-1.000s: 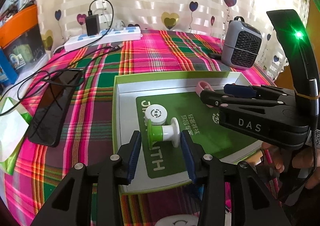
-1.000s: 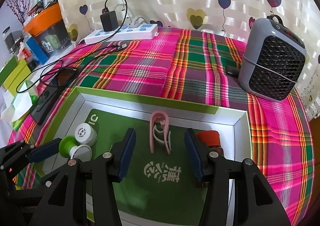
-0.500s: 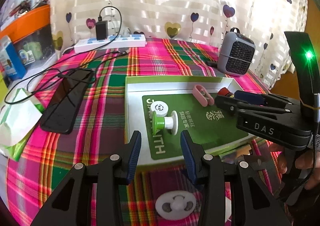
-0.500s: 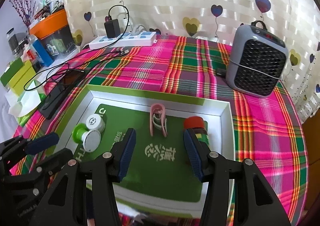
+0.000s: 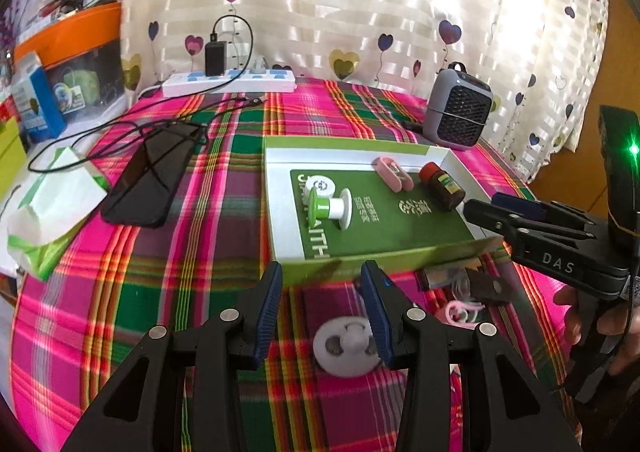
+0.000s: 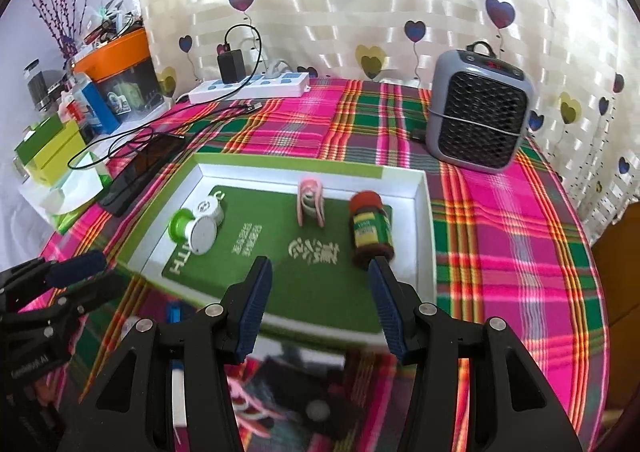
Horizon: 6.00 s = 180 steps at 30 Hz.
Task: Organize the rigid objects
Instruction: 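Move both tools back toward the white round gadget and white charger, then grasp the white round gadget with the left tool while the right tool grasps the white charger, then lift and carry the gadget and charger with both tools over the green box lid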
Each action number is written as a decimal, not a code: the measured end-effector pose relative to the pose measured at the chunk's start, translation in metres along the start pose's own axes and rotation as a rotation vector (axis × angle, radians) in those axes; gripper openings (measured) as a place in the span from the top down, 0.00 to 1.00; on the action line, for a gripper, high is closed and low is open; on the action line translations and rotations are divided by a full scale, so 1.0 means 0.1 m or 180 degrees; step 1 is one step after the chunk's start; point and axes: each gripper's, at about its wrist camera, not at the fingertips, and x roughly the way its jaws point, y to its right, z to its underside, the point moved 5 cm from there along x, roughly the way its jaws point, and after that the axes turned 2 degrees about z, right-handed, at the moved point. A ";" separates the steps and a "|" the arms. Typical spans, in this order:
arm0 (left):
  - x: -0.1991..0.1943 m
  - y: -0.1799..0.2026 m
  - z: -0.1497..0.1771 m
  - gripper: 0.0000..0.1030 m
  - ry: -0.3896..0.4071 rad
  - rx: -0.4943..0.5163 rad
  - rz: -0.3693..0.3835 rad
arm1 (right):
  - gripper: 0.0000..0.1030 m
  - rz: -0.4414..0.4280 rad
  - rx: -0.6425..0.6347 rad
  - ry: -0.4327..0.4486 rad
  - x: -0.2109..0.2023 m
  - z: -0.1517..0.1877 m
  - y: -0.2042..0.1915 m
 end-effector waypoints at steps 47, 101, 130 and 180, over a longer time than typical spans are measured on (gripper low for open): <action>0.27 0.01 0.33 0.60 -0.0415 -0.0225 0.0360 | 0.50 -0.0188 -0.0004 0.0063 -0.48 0.72 -0.26; -0.02 -0.50 0.50 0.70 -0.0250 -0.0648 0.0427 | 0.50 -0.0414 -0.0640 -0.0282 -0.06 0.84 -1.01; -0.02 -0.50 0.50 0.70 -0.0249 -0.0643 0.0424 | 0.66 -0.0383 -0.0605 -0.0269 -0.07 0.85 -0.97; 0.34 -0.16 -0.56 0.70 -0.0183 -0.0318 0.0534 | 0.66 -0.0288 -0.0307 -0.0052 -0.01 -0.03 -0.45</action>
